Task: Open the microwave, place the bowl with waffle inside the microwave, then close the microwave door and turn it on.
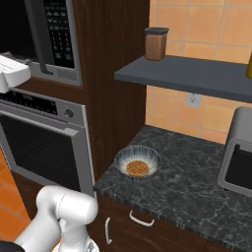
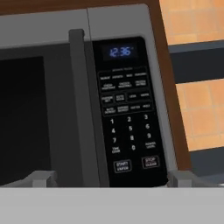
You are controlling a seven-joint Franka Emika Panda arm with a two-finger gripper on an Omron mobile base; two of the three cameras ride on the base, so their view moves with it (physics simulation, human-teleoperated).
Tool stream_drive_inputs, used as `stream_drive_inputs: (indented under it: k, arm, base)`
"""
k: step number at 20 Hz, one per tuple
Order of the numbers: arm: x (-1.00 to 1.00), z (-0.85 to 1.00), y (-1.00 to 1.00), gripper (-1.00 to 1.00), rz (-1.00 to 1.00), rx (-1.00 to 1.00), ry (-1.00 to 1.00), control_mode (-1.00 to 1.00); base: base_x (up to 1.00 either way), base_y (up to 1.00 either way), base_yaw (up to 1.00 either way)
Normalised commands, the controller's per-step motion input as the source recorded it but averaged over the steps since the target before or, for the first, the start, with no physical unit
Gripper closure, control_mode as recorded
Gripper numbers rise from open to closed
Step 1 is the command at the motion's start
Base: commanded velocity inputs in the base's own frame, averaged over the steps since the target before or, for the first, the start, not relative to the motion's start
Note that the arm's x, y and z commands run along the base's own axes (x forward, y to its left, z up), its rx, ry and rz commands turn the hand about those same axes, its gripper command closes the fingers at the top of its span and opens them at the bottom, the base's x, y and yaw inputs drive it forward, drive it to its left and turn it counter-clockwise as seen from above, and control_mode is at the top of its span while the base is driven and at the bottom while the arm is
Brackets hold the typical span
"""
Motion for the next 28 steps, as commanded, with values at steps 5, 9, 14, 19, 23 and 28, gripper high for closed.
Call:
stream_drive_inputs:
  k: [5, 9, 14, 19, 23, 28]
  arm:
    - [0.57, 0.00, 0.00, -1.00, 0.00, 0.00, -0.04, -1.00]
    - [0.63, 0.00, 0.02, -1.00, 0.00, 0.00, 0.00, -1.00]
    - [0.35, 0.00, 0.05, -1.00, 0.00, 0.00, -0.01, -1.00]
    - [0.28, 0.00, 0.00, -1.00, 0.00, 0.00, -0.01, -1.00]
    - [0.31, 0.00, 0.00, -1.00, 0.00, 0.00, 0.00, -1.00]
    - [0.27, 0.00, 0.00, 1.00, 0.00, 0.00, 0.00, -1.00]
  base:
    - [0.00, 0.00, 0.00]
    - [0.00, 0.00, 0.00]
    - [0.00, 0.00, 0.00]
    - [0.00, 0.00, 0.00]
    - [0.00, 0.00, 0.00]
    - [0.00, 0.00, 0.00]
